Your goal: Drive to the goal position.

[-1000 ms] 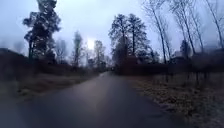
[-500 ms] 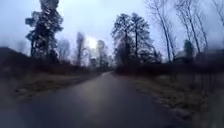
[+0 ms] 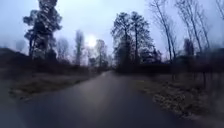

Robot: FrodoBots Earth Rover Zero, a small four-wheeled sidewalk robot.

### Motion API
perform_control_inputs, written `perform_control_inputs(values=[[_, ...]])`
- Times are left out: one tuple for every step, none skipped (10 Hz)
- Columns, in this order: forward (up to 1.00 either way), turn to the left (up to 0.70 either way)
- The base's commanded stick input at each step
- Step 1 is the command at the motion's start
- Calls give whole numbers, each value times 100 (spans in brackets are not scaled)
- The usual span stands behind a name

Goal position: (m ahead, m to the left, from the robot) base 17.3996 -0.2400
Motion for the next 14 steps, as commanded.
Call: perform_control_inputs(values=[[70,0],[70,0],[70,0],[70,0],[70,0],[70,0],[70,0],[70,0],[70,0],[70,0],[70,5],[70,14],[70,13],[70,6]])
